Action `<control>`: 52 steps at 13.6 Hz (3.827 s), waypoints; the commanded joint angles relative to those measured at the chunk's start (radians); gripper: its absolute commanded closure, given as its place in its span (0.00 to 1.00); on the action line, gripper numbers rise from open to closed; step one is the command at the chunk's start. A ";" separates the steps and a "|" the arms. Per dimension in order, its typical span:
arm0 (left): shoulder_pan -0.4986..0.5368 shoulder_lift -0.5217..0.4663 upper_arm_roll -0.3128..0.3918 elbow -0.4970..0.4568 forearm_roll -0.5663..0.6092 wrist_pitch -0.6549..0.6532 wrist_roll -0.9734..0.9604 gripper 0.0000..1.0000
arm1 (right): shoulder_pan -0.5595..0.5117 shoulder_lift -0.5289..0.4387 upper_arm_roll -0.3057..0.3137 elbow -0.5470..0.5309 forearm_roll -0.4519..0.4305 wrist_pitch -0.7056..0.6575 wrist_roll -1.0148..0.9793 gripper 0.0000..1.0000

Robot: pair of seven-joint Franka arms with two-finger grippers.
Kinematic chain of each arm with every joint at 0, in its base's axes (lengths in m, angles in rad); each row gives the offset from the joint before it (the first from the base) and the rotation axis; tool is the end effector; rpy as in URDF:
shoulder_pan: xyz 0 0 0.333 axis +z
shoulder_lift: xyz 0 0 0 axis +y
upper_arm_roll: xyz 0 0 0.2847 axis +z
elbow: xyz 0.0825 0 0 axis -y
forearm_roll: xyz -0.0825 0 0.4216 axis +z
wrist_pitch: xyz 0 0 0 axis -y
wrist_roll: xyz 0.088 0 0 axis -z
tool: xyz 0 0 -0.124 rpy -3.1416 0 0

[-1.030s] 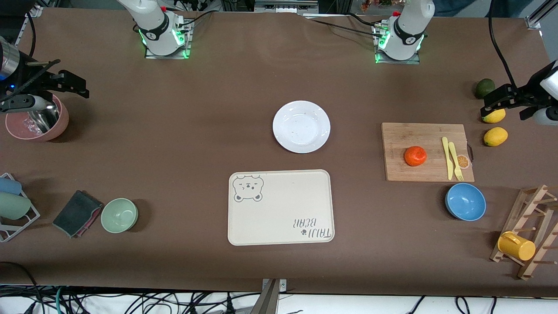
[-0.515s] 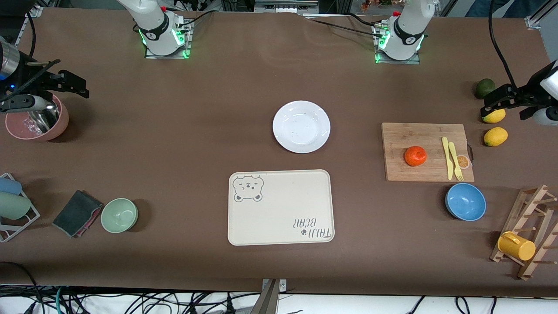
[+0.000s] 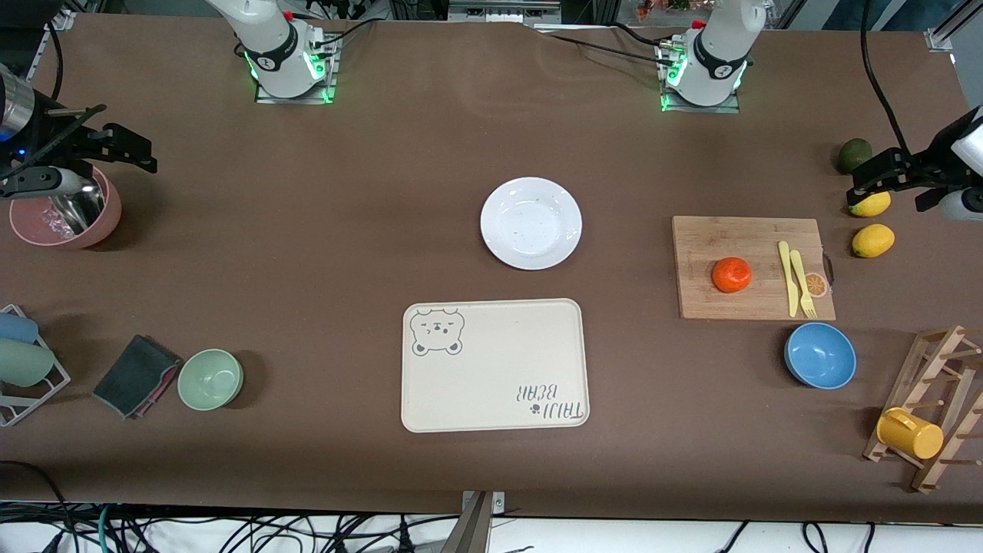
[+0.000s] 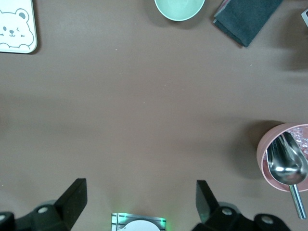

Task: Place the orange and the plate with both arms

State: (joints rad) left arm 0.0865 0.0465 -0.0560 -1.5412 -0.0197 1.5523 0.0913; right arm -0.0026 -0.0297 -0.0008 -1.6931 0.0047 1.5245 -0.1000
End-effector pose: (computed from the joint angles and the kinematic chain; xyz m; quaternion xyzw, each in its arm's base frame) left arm 0.6019 0.0165 0.5620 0.9993 -0.0304 -0.0170 0.0122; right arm 0.5714 -0.0013 0.5282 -0.9964 -0.0481 0.0692 0.0059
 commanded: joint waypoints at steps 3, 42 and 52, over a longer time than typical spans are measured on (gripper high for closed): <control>-0.002 -0.005 -0.002 0.009 0.023 -0.015 0.005 0.00 | -0.005 -0.004 -0.001 0.010 0.008 -0.012 -0.014 0.00; -0.002 0.375 -0.016 -0.487 0.029 0.790 0.001 0.00 | -0.007 -0.002 -0.001 0.010 0.009 -0.012 -0.015 0.00; -0.004 0.392 -0.016 -0.487 0.018 0.726 -0.059 0.00 | -0.007 -0.002 -0.001 0.009 0.009 -0.014 -0.015 0.00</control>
State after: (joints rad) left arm 0.0792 0.4289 -0.0687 -2.0497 -0.0196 2.3022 0.0686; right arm -0.0033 -0.0297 -0.0014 -1.6930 0.0047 1.5245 -0.1000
